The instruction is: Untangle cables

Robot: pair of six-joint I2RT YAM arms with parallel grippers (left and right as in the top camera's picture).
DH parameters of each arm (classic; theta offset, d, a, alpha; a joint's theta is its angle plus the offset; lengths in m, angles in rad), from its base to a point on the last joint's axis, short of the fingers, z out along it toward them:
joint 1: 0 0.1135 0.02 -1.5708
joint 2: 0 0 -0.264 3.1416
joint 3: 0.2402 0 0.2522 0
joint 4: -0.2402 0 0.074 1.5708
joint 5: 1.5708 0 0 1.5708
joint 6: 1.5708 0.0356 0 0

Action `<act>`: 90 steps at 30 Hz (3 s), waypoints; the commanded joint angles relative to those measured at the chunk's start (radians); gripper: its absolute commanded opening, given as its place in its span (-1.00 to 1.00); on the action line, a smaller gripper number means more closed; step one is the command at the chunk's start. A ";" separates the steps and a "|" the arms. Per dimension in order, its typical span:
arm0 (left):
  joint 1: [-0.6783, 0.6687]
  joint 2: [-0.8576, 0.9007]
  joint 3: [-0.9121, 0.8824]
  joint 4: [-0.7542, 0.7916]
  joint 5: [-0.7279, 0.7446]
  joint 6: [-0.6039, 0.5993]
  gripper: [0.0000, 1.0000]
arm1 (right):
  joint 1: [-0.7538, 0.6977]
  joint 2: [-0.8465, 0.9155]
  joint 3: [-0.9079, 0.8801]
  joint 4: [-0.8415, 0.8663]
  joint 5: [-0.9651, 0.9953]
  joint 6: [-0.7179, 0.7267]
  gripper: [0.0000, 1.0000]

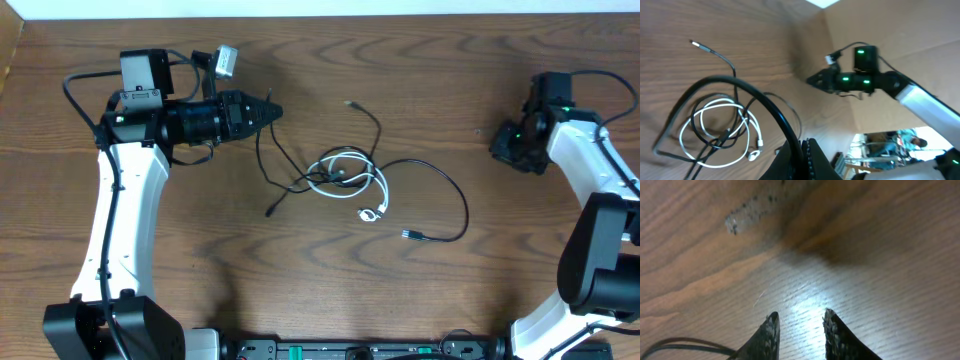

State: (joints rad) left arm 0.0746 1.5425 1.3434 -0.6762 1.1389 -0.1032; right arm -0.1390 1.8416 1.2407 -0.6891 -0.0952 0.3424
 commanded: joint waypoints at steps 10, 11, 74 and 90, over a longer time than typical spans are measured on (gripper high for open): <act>-0.187 -0.059 0.025 0.302 0.168 -0.092 -0.85 | 0.256 -0.003 0.010 0.123 -0.802 -0.509 0.25; -0.190 -0.071 0.025 0.341 0.167 -0.135 -0.87 | 0.288 -0.003 0.010 0.131 -0.784 -0.509 0.26; 0.051 -0.191 0.047 0.273 -0.213 -0.369 -0.86 | 0.159 0.056 0.162 0.019 -0.650 -0.586 0.99; -0.224 -0.375 0.047 0.762 0.073 -1.088 -0.85 | 0.686 0.057 0.162 0.898 -1.041 -0.365 0.89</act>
State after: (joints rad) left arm -0.0959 1.1805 1.3769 0.0780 1.1950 -1.1610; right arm 0.4969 1.9156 1.3926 0.1947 -1.1187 -0.0799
